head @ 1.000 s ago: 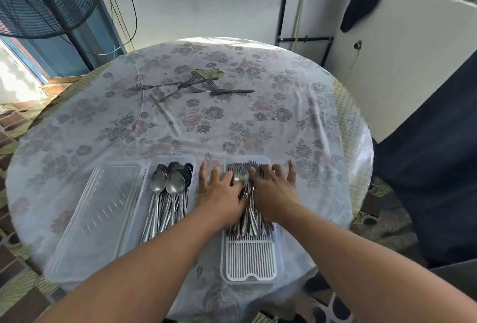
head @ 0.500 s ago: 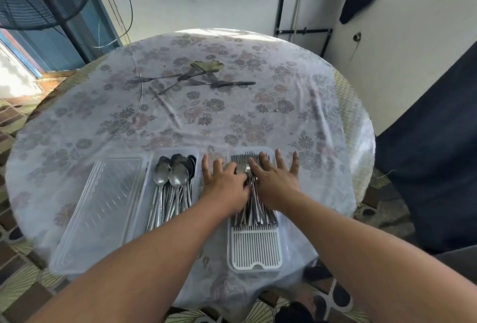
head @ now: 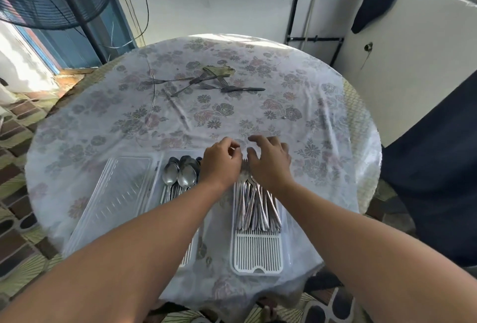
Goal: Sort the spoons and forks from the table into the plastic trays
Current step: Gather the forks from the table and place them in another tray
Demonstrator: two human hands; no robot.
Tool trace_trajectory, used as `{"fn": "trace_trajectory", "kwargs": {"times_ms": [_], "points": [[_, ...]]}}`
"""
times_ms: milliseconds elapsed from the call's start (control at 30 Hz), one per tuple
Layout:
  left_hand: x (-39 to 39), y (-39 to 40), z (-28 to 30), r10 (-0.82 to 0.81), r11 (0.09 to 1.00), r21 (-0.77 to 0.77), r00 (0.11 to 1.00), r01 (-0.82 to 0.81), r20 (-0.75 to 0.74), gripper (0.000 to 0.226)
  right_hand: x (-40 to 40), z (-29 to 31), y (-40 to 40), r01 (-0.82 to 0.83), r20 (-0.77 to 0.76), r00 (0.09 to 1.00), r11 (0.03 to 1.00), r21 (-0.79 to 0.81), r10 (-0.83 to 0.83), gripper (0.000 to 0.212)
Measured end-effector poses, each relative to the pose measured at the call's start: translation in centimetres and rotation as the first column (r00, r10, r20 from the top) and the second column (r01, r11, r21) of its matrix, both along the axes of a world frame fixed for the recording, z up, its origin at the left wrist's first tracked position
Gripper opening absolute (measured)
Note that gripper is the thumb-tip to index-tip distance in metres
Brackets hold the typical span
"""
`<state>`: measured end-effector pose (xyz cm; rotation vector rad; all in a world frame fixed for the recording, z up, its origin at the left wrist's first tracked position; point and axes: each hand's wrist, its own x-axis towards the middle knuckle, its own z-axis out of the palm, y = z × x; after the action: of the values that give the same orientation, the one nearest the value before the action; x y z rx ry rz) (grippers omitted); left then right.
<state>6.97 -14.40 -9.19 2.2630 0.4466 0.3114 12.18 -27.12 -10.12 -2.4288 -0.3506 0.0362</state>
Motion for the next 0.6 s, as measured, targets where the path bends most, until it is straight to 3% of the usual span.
{"fn": "trace_trajectory", "kwargs": {"times_ms": [267, 600], "points": [[1.3, 2.6, 2.6, 0.159, 0.985, -0.064, 0.987, -0.161, -0.03, 0.012, 2.0, 0.6, 3.1, 0.022, -0.138, 0.99, 0.948, 0.316, 0.023, 0.029], [1.0, 11.8, 2.7, 0.011, 0.997, -0.072, 1.0, -0.012, -0.018, 0.01, 0.3, 1.2, 11.4, 0.167, -0.219, 0.973, 0.88, 0.446, -0.073, 0.03]]}}
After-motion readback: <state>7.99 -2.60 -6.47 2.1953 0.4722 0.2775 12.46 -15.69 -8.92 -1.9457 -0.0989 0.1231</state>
